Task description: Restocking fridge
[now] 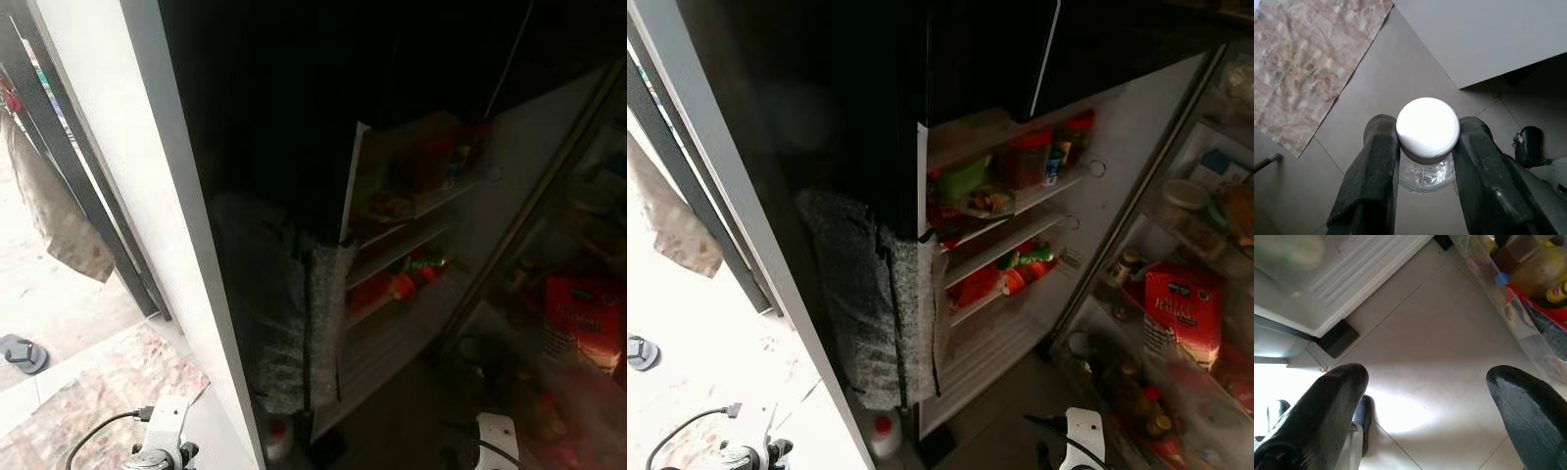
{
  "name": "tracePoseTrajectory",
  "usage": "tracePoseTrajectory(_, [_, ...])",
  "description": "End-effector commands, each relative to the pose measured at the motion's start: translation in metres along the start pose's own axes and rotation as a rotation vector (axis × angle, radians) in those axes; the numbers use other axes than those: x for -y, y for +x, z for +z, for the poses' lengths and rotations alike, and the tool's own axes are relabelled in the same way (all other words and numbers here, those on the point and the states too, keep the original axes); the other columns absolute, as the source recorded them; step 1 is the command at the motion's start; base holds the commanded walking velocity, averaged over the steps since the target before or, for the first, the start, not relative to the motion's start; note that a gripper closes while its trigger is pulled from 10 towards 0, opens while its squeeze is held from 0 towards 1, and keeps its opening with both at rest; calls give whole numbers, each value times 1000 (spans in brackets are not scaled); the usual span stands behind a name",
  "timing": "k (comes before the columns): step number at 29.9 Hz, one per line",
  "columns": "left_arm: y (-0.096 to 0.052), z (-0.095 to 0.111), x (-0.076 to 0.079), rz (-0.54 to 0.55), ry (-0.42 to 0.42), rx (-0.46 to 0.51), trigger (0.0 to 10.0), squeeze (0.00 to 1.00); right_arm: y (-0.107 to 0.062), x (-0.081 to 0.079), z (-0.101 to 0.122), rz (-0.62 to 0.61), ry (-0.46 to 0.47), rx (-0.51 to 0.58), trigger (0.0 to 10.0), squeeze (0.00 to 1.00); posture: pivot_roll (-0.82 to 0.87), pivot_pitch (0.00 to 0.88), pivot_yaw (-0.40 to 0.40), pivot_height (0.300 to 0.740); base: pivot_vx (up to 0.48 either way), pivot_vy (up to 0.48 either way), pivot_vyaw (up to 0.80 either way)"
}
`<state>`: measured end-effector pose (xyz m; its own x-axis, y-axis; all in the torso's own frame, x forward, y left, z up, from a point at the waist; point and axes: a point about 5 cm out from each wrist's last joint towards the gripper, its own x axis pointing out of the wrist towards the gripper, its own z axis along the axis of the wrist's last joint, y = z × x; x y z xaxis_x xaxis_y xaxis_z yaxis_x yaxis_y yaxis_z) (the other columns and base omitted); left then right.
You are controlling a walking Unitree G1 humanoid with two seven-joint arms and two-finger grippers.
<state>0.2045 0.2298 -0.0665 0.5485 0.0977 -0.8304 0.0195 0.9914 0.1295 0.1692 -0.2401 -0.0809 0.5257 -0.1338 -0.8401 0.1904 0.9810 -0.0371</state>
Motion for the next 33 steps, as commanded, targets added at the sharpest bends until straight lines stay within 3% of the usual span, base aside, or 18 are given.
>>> tracePoseTrajectory(1, [0,-3,1,2,21,-16,10000,0,0,3,-1,-10,-11,-5,10000,0,0,0,-37,740,0,-285,494])
tracePoseTrajectory(18, [0,-3,1,4,20,-15,10000,0,-1,3,-1,1,-8,-4,10000,0,-1,0,-39,740,0,-281,771])
tracePoseTrajectory(33, [0,-2,0,12,15,-15,10000,0,0,3,-1,-13,15,-6,10000,0,1,0,-39,740,0,-71,0])
